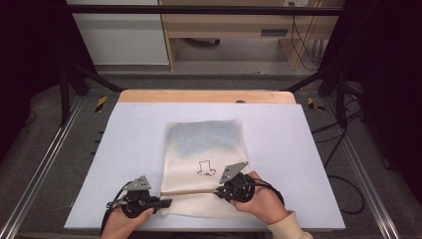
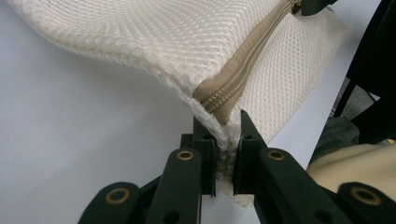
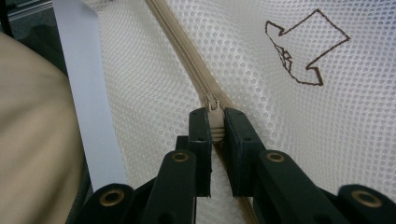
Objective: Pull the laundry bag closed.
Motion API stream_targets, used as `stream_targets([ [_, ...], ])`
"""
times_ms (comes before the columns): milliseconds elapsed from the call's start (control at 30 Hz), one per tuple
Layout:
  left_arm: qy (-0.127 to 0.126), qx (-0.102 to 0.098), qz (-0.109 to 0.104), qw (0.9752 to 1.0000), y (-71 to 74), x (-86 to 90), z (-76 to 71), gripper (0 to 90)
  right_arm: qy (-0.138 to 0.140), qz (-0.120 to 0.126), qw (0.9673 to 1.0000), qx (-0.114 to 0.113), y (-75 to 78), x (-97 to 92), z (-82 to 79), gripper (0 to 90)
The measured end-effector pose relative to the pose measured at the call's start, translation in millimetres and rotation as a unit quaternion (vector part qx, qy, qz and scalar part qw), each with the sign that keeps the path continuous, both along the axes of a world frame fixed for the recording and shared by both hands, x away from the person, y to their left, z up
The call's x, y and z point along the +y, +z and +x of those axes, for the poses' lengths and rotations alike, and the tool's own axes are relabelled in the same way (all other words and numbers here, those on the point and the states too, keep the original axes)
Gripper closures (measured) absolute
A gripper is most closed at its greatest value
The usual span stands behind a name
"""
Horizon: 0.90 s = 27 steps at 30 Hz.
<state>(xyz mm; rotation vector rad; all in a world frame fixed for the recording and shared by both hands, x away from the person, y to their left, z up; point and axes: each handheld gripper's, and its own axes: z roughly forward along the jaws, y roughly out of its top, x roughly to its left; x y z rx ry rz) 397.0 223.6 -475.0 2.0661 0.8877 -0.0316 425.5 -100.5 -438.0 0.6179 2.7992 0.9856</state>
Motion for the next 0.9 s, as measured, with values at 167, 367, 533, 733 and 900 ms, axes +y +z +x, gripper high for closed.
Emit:
stream_targets([
  [167, 0.001, -0.001, 0.0, 1.0, 0.1, 0.2, 0.0, 82.4, -0.001, 0.001, 1.0, -0.002, 0.6, -2.6, 0.0, 82.1],
  [367, 0.001, -0.001, 0.001, 1.0, 0.0, 0.2, 0.1, 82.3, -0.007, 0.001, 1.0, 0.001, -0.3, -5.2, -0.8, 82.1],
  [533, 0.001, -0.002, 0.002, 1.0, 0.2, 0.4, 0.2, 82.4, -0.009, 0.003, 1.0, 0.001, -0.2, -7.3, -0.9, 82.1],
  [733, 0.002, -0.002, 0.002, 1.0, 0.2, 0.5, 0.2, 82.4, -0.011, 0.002, 0.9999, 0.0, -0.3, -9.8, -1.4, 82.1],
  [900, 0.001, -0.002, 0.003, 1.0, 0.2, 0.5, 0.3, 82.5, -0.015, 0.003, 0.9999, 0.002, -0.7, -12.6, -2.0, 82.1],
])
